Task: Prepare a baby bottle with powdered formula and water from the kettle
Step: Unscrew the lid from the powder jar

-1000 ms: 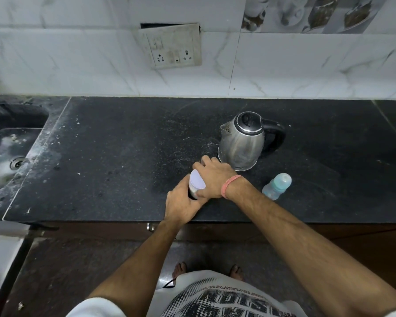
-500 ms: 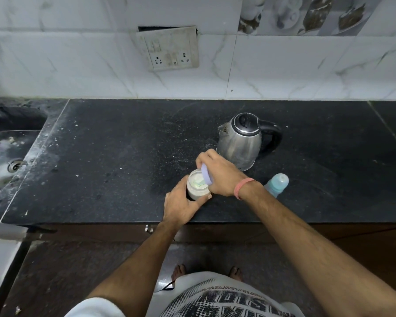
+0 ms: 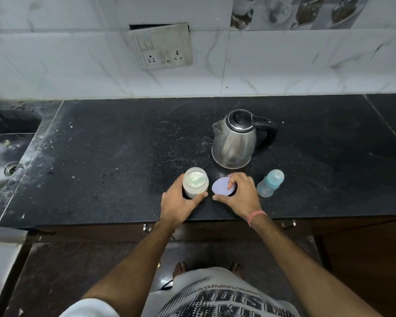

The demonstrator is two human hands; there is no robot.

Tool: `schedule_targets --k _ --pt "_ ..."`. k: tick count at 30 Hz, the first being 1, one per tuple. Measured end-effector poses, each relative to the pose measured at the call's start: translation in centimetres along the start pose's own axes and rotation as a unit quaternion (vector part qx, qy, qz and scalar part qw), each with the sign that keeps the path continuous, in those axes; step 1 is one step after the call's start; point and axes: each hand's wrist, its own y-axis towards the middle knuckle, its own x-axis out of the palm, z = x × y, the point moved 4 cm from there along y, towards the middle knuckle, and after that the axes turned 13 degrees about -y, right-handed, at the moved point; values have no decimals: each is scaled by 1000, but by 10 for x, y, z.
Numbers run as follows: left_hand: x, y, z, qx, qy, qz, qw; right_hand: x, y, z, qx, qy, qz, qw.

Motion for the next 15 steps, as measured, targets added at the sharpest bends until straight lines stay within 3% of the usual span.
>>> schedule_targets --k 15 --pt "6 0 -7 -17 53 14 998 25 -16 34 72 -24 -62 995"
